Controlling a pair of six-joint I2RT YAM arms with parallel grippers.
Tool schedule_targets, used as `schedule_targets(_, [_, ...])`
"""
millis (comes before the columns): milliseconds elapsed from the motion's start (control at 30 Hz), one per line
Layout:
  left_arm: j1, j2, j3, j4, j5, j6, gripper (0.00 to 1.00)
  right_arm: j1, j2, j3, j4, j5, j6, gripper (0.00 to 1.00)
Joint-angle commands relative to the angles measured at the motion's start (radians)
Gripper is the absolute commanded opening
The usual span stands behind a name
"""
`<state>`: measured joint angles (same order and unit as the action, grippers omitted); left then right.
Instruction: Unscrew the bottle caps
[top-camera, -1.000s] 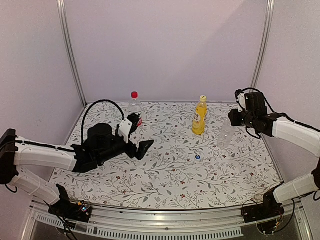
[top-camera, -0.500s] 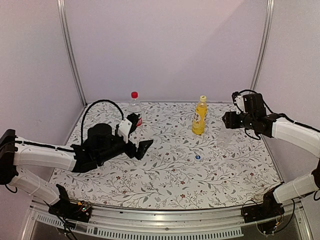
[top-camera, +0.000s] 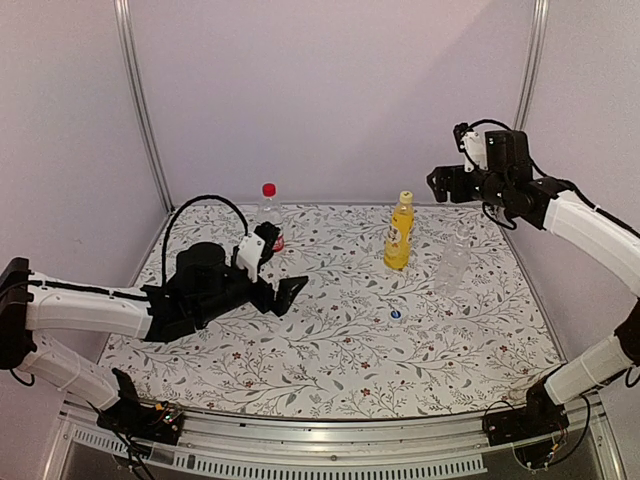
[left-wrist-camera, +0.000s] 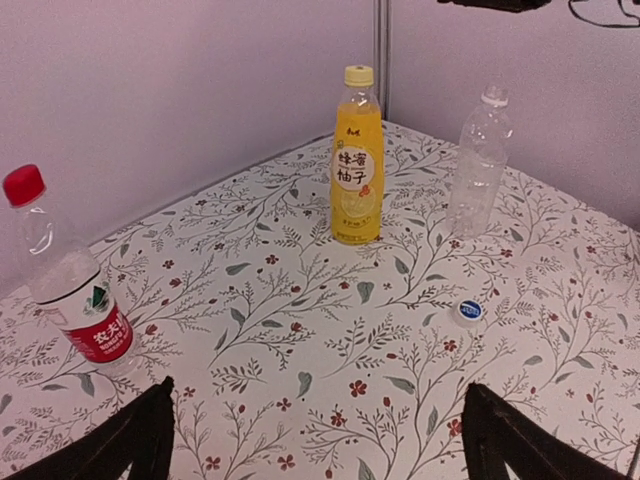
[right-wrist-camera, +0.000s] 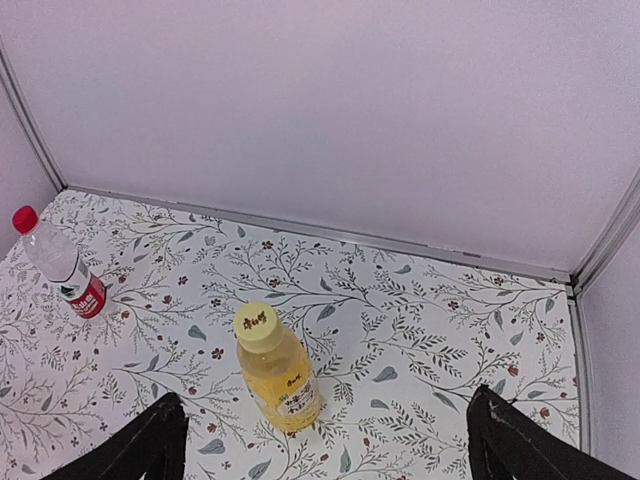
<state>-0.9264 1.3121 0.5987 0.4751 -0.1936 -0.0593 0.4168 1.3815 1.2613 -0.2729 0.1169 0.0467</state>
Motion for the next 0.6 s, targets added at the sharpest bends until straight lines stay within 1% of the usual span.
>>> schedule_targets(0, [0.005, -0.021, 0.031, -0.029, 0.014, -0.022, 1.0, 0.008, 0.127, 0.103, -0.061, -0.038, -0.02, 0.93])
schedule_targets(133, [0.008, -0.028, 0.04, -0.047, 0.018, -0.025, 1.0, 0.019, 0.233, 0.21, -0.085, -0.067, -0.018, 0.87])
schedule_targets(267, [0.014, -0.031, 0.039, -0.059, 0.02, -0.032, 1.0, 0.03, 0.347, 0.311, -0.113, -0.079, -0.025, 0.84])
schedule_targets(333, [0.015, -0.033, 0.037, -0.062, 0.022, -0.038, 1.0, 0.031, 0.39, 0.345, -0.13, -0.083, -0.024, 0.79])
schedule_targets(400, [0.015, -0.037, 0.034, -0.064, 0.024, -0.041, 1.0, 0.035, 0.435, 0.362, -0.141, -0.093, -0.024, 0.75])
schedule_targets(567, [0.016, -0.042, 0.027, -0.067, 0.018, -0.039, 1.0, 0.042, 0.476, 0.362, -0.129, -0.122, -0.027, 0.64])
